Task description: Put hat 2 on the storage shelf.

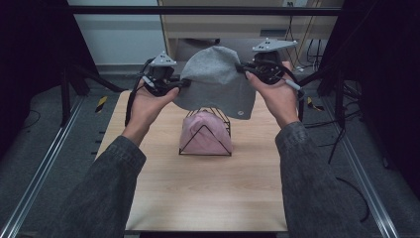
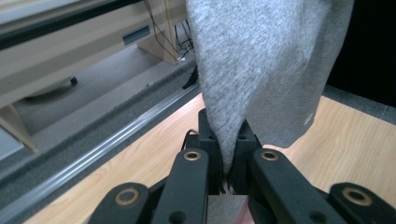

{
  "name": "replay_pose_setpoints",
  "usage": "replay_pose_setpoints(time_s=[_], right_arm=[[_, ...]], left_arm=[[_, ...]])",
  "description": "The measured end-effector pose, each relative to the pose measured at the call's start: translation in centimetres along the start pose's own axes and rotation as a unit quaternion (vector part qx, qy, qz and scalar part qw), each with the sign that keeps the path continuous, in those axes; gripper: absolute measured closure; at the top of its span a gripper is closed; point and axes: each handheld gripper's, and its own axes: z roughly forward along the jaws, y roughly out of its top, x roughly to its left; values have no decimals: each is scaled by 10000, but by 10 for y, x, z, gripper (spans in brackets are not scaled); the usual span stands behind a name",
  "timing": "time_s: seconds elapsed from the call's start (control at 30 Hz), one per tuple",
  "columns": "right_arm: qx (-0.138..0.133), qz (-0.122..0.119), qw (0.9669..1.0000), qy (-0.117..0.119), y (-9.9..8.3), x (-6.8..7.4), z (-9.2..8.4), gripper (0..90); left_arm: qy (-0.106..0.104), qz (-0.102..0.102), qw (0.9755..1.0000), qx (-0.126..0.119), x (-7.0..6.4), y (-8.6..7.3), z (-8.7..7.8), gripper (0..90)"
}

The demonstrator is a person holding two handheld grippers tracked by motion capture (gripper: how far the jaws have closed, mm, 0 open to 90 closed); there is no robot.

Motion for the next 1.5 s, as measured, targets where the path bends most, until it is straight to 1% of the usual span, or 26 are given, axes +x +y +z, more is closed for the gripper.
replay_pose_setpoints(time_s=[0.03,0.1,0.17,0.23,0.27,0.3,0.37,0.4,0.47,0.53,0.57,0.6,0.67,0.73,0.77,0.8,0.9,0.93,1.0,1.1,1.17,1.23,1.27,1.3,1.47,1.5], right_arm=[[0,0,10000,0,0,0,0,859],[2,-68,10000,-12,-1,1,5,859],[20,-69,10000,-45,-2,2,10,859],[34,-79,10000,-41,-4,3,15,858],[42,-66,10000,-22,-5,4,16,859],[45,-63,10000,-16,-6,4,17,858],[48,-6,10000,22,-9,5,20,858],[35,9,10000,69,-11,5,21,858],[32,23,9999,104,-13,5,22,858],[68,70,9998,170,-17,7,26,857],[68,70,9998,170,-17,7,26,857],[39,124,9996,230,-20,9,27,858],[28,137,9996,264,-21,9,28,858],[51,131,9996,265,-24,10,29,858],[64,185,9994,272,-25,9,29,858],[64,185,9994,272,-25,9,29,858],[25,211,9994,260,-26,9,31,857],[5,239,9994,260,-26,9,31,857],[14,261,9993,285,-26,10,33,856],[41,247,9991,338,-27,13,35,856],[107,210,9991,355,-29,14,37,855],[168,189,9990,372,-32,16,40,855],[187,190,9989,378,-34,16,41,854],[233,189,9989,366,-38,17,43,854],[303,244,9986,369,-47,16,46,856],[342,251,9985,337,-49,17,47,856]], left_arm=[[40,-35,10000,15,1,-2,2,867],[49,-151,9999,37,5,-5,9,867],[98,-122,9999,35,6,-7,14,867],[238,24,9997,106,5,-9,19,867],[255,67,9996,140,6,-9,20,867],[257,14,9996,127,7,-10,21,867],[306,-14,9995,117,10,-14,21,867],[348,-56,9993,99,14,-17,20,867],[338,-66,9993,133,17,-20,20,867],[365,-119,9992,140,19,-23,21,867],[342,-136,9992,158,19,-24,21,867],[316,-122,9992,201,20,-26,22,867],[278,-115,9993,202,20,-26,22,866],[292,-88,9992,241,20,-27,21,866],[288,-125,9992,259,21,-28,21,866],[288,-125,9992,259,21,-28,21,866],[319,-132,9991,261,21,-29,21,866],[392,-66,9987,326,21,-31,22,866],[424,-45,9984,373,21,-34,23,865],[432,-123,9983,359,23,-39,24,865],[436,-163,9982,387,25,-44,24,866],[366,-222,9983,405,27,-47,25,866],[314,-226,9983,432,27,-49,25,866],[274,-183,9983,470,26,-53,25,866],[239,-197,9983,498,25,-58,27,865],[222,-233,9982,499,24,-60,29,865]])
